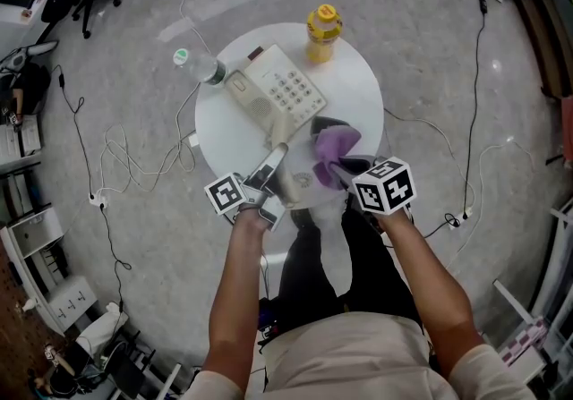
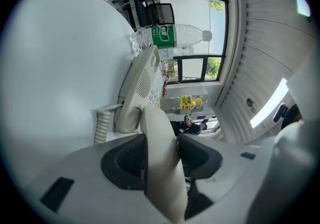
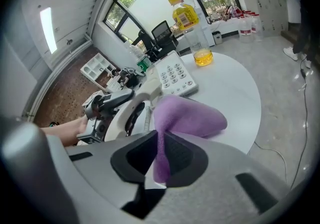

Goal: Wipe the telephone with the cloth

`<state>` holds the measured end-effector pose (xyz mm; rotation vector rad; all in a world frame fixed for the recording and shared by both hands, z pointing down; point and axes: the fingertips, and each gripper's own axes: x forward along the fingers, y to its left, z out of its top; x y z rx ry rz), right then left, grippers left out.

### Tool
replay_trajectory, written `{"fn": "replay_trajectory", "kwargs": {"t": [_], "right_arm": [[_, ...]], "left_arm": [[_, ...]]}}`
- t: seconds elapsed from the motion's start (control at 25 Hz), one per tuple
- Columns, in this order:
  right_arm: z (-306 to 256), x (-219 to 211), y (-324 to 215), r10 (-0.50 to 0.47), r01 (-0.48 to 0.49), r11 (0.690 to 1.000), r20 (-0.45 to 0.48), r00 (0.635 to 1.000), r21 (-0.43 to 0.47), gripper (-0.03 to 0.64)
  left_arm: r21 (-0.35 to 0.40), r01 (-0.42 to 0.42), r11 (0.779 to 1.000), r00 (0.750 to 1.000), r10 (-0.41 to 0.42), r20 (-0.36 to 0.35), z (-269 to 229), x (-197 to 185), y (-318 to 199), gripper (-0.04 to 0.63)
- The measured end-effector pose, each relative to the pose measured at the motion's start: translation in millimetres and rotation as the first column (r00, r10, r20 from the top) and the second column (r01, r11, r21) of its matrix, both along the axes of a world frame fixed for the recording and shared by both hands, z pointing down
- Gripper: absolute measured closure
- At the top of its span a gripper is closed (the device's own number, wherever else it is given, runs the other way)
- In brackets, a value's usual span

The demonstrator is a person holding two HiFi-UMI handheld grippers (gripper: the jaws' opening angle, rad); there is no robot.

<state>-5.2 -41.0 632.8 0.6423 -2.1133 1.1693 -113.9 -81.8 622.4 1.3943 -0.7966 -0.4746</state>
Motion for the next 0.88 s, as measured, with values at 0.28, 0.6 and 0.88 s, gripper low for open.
{"fn": "replay_trajectory", "kwargs": {"t": [0.28, 0.6, 0.88], "right_arm": [[3.3, 4.6, -6.4, -0.006, 0.006, 1.0, -0.01, 1.0, 0.0, 0.586], [9.4, 7.4, -3.9, -0.003, 0.002, 1.0, -0.015, 1.0, -0.017, 0.584], [14.3, 10.3, -1.6, -0.002, 0.001, 1.0, -0.018, 1.0, -0.021, 0.584]], "left_arm": [[0.025, 0.003, 1.0, 1.0, -0.003, 0.006, -0.6, 1.1, -6.7, 0.394], [0.055, 0.001, 0.998, 1.0, -0.002, 0.008, -2.1, 8.7, -13.0, 0.394], [0.077, 0.03, 0.997, 0.999, -0.032, 0.022, 0.8, 10.4, -11.6, 0.394]]}}
